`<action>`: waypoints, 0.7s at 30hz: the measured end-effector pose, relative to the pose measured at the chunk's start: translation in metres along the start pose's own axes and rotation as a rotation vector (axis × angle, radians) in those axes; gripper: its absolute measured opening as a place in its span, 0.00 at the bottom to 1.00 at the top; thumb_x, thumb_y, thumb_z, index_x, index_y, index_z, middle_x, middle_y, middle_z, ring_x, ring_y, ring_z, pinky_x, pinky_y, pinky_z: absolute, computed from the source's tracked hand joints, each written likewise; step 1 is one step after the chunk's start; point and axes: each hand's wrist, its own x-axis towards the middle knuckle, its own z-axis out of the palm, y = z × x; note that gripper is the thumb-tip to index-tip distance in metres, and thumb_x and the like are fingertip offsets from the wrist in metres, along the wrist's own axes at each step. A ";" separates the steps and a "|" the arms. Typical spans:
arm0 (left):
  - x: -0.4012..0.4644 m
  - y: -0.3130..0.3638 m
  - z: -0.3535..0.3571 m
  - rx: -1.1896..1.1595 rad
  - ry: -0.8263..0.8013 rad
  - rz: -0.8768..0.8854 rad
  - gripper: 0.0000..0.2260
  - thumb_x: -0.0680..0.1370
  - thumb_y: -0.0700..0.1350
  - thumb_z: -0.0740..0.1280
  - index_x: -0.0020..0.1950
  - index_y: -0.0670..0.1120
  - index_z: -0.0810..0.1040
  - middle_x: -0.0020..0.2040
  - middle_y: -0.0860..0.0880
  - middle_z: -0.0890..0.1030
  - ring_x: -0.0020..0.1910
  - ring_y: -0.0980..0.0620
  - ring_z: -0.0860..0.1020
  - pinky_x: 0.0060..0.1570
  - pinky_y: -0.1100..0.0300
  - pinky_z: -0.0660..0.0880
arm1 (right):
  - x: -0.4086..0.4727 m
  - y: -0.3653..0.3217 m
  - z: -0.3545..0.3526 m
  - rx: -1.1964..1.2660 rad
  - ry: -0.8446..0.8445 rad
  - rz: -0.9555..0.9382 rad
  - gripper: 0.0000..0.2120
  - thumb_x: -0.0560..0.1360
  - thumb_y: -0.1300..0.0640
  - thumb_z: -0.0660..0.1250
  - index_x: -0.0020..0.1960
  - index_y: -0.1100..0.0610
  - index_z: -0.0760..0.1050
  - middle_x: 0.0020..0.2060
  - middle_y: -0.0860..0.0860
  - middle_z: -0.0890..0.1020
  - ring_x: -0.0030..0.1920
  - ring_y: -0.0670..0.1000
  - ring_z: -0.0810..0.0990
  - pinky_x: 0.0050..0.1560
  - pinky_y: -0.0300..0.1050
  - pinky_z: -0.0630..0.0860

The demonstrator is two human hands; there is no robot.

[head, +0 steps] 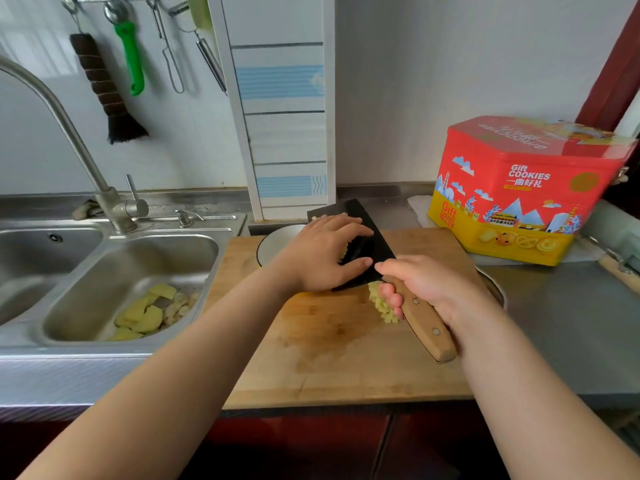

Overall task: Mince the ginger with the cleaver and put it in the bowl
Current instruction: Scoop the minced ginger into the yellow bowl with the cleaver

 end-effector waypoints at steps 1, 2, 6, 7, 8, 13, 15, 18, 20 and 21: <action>0.000 -0.004 0.000 0.016 0.003 -0.008 0.23 0.78 0.62 0.60 0.71 0.56 0.67 0.74 0.52 0.66 0.75 0.49 0.58 0.72 0.50 0.53 | 0.002 -0.001 0.003 0.003 -0.009 0.004 0.05 0.80 0.56 0.63 0.53 0.58 0.72 0.27 0.52 0.76 0.23 0.47 0.72 0.24 0.39 0.72; -0.001 -0.009 0.001 0.029 0.012 -0.014 0.23 0.78 0.62 0.59 0.70 0.57 0.68 0.73 0.52 0.66 0.75 0.49 0.58 0.72 0.50 0.53 | 0.003 -0.003 0.005 0.006 -0.017 0.006 0.04 0.80 0.57 0.63 0.52 0.58 0.71 0.26 0.52 0.75 0.22 0.47 0.71 0.24 0.38 0.72; 0.002 -0.024 0.006 0.020 0.049 -0.013 0.19 0.77 0.62 0.60 0.66 0.57 0.70 0.71 0.52 0.68 0.72 0.48 0.61 0.70 0.50 0.56 | 0.011 -0.004 0.010 0.006 -0.039 0.017 0.04 0.80 0.57 0.63 0.52 0.57 0.71 0.26 0.51 0.75 0.22 0.47 0.71 0.24 0.38 0.71; 0.003 -0.026 0.007 0.018 0.046 -0.024 0.18 0.77 0.62 0.60 0.64 0.57 0.71 0.70 0.52 0.68 0.71 0.48 0.63 0.69 0.50 0.57 | 0.013 -0.004 0.009 -0.001 -0.038 0.018 0.04 0.80 0.57 0.63 0.52 0.57 0.71 0.26 0.52 0.75 0.23 0.47 0.71 0.24 0.38 0.71; 0.005 -0.028 0.008 0.009 0.036 -0.044 0.17 0.77 0.62 0.60 0.63 0.57 0.71 0.69 0.52 0.68 0.69 0.47 0.64 0.68 0.49 0.58 | 0.014 -0.004 0.009 -0.009 -0.036 0.019 0.04 0.80 0.57 0.63 0.51 0.57 0.71 0.26 0.52 0.75 0.23 0.48 0.71 0.24 0.39 0.71; 0.011 -0.033 0.011 -0.073 0.005 -0.100 0.13 0.78 0.58 0.61 0.59 0.55 0.71 0.65 0.51 0.69 0.64 0.47 0.67 0.63 0.52 0.64 | 0.015 -0.002 0.007 -0.040 -0.037 0.028 0.04 0.80 0.57 0.64 0.51 0.57 0.70 0.27 0.52 0.76 0.23 0.48 0.72 0.25 0.39 0.72; 0.013 -0.034 0.011 -0.104 0.018 -0.123 0.10 0.79 0.56 0.61 0.57 0.54 0.71 0.64 0.51 0.70 0.63 0.48 0.67 0.60 0.57 0.63 | 0.015 -0.002 0.007 -0.047 -0.038 0.022 0.04 0.80 0.57 0.64 0.51 0.57 0.69 0.27 0.52 0.76 0.23 0.48 0.72 0.25 0.39 0.72; 0.016 -0.035 0.012 -0.137 0.019 -0.168 0.08 0.79 0.55 0.62 0.55 0.54 0.72 0.63 0.51 0.70 0.62 0.50 0.66 0.57 0.58 0.63 | 0.015 -0.001 0.007 -0.055 -0.037 0.020 0.06 0.80 0.56 0.64 0.54 0.56 0.70 0.28 0.52 0.76 0.24 0.48 0.73 0.25 0.40 0.72; 0.018 -0.036 0.012 -0.147 0.040 -0.193 0.06 0.79 0.53 0.62 0.53 0.54 0.72 0.60 0.51 0.71 0.60 0.50 0.67 0.56 0.58 0.64 | 0.015 0.000 0.006 -0.059 -0.036 0.020 0.07 0.80 0.56 0.64 0.56 0.56 0.70 0.28 0.52 0.76 0.24 0.48 0.73 0.25 0.40 0.72; 0.018 -0.037 0.012 -0.148 0.056 -0.210 0.05 0.79 0.53 0.62 0.52 0.54 0.71 0.59 0.52 0.71 0.59 0.51 0.67 0.56 0.58 0.64 | 0.015 0.000 0.005 -0.060 -0.033 0.019 0.08 0.80 0.56 0.65 0.57 0.56 0.70 0.28 0.52 0.77 0.25 0.48 0.73 0.25 0.40 0.72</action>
